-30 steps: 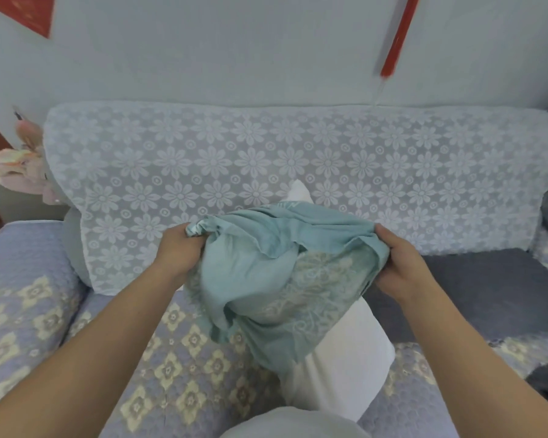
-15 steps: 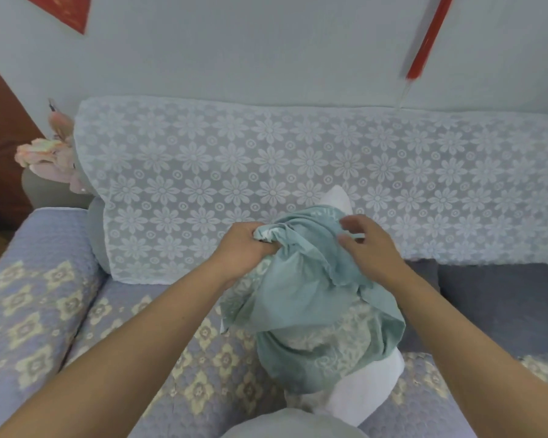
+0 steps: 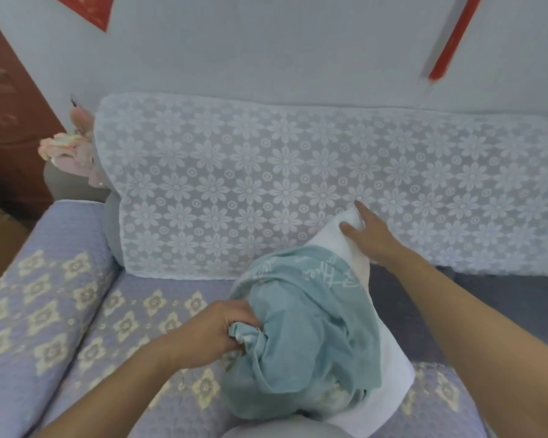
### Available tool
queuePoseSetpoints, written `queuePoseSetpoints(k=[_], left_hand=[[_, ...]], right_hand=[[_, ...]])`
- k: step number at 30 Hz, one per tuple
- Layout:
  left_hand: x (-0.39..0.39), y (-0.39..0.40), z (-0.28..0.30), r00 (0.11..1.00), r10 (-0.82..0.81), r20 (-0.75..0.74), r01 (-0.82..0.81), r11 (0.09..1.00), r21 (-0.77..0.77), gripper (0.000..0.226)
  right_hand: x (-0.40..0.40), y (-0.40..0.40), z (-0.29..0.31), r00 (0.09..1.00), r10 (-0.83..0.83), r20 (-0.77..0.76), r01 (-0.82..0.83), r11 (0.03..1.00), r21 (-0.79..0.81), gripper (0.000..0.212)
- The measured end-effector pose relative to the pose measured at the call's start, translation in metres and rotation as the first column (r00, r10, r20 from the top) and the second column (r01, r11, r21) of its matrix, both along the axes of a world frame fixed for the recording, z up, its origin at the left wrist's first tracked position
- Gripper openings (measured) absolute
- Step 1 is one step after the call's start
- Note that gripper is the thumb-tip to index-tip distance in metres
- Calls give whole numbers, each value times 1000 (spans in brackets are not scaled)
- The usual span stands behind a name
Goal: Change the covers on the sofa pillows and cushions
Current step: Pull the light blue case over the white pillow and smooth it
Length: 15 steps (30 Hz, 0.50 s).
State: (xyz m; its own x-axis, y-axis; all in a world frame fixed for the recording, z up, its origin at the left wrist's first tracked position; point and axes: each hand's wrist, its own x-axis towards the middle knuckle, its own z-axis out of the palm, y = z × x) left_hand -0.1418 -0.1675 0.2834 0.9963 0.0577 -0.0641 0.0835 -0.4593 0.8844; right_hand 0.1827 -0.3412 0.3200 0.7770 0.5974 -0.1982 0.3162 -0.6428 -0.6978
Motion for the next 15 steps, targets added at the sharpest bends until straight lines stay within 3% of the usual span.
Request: queuePoseSetpoints(k=[2, 4, 6, 9, 13, 15], left_hand=[[-11, 2, -1, 1000, 11, -4, -12, 1000, -16, 15], [-20, 9, -4, 998, 66, -10, -65, 998, 3, 14], [-30, 22, -13, 979, 202, -36, -202, 979, -13, 13], [-32, 35, -21, 901, 422, -103, -427, 904, -26, 19], [7, 16, -16, 922, 372, -104, -356, 923, 148, 2], [33, 0, -6, 939, 337, -67, -322, 932, 169, 5]], right_hand=[[-6, 9, -8, 970, 11, -243, -13, 1000, -5, 75], [-16, 14, -28, 963, 19, -271, -48, 994, -102, 64], [-22, 17, -49, 989, -13, -147, -7, 991, -133, 49], [-25, 16, -66, 996, -49, 75, 62, 981, -185, 45], [-28, 22, -57, 976, 1, 219, 68, 950, -304, 43], [-38, 28, -40, 922, 61, 383, 22, 977, -210, 45]])
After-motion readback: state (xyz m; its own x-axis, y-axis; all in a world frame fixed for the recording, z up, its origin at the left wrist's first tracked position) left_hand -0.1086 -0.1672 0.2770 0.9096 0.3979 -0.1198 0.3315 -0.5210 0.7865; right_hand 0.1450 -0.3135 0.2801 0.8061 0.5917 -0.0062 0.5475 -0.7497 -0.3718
